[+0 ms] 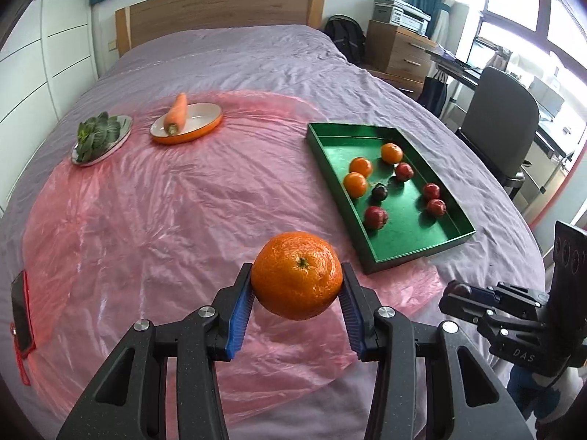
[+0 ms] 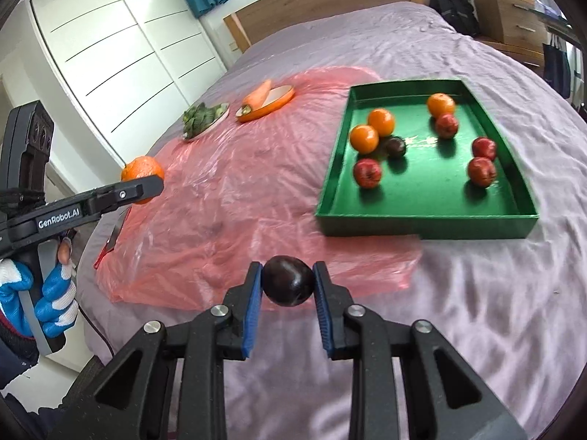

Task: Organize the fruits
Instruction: 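Lift the orange and plum and carry both over the green tray, then lower the orange and plum into the tray and open both grippers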

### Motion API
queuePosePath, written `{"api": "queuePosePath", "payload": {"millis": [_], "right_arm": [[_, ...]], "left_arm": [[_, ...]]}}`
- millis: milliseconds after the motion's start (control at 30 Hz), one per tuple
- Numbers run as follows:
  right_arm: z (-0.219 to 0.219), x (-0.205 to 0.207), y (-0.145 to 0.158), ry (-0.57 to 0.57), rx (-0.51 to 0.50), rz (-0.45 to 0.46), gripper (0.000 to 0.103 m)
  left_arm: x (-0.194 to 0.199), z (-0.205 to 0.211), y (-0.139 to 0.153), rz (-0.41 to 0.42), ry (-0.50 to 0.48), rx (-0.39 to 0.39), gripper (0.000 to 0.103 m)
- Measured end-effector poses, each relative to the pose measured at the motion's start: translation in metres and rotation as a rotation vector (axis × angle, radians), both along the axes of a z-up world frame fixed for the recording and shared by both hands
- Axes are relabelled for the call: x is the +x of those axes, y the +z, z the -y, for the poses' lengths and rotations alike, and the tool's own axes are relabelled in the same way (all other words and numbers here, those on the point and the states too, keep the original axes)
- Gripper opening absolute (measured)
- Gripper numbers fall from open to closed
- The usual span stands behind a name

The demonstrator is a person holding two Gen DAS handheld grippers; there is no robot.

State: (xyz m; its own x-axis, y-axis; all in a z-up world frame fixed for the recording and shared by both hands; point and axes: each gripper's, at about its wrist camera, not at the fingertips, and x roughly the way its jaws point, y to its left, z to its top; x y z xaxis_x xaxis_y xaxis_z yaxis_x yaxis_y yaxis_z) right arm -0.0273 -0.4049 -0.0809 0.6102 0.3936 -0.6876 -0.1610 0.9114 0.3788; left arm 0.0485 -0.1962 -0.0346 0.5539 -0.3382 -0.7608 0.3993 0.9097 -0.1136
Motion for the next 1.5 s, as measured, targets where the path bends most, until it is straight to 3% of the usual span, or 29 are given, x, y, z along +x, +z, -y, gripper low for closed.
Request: {"api": "queuePosePath", "payload": {"millis": [300, 500, 800, 1167, 1500], "right_arm": [[0.064, 0.042, 0.005, -0.098, -0.051, 0.029, 0.047], [0.091, 0.067, -0.011, -0.133, -0.089, -0.003, 0.047], [0.113, 0.087, -0.042, -0.166, -0.233, -0.077, 0.047], [0.113, 0.102, -0.059, -0.134, -0.324, -0.102, 0.048], [0.111, 0.103, -0.059, -0.133, -0.333, -0.092, 0.052]], "left_arm": [[0.021, 0.088, -0.008, -0.017, -0.134, 0.023, 0.039], [0.039, 0.13, -0.024, -0.041, -0.191, 0.045, 0.039], [0.058, 0.184, -0.057, -0.075, -0.283, 0.093, 0.039], [0.081, 0.213, -0.09, -0.092, -0.321, 0.163, 0.039], [0.084, 0.217, -0.09, -0.078, -0.317, 0.188, 0.04]]}}
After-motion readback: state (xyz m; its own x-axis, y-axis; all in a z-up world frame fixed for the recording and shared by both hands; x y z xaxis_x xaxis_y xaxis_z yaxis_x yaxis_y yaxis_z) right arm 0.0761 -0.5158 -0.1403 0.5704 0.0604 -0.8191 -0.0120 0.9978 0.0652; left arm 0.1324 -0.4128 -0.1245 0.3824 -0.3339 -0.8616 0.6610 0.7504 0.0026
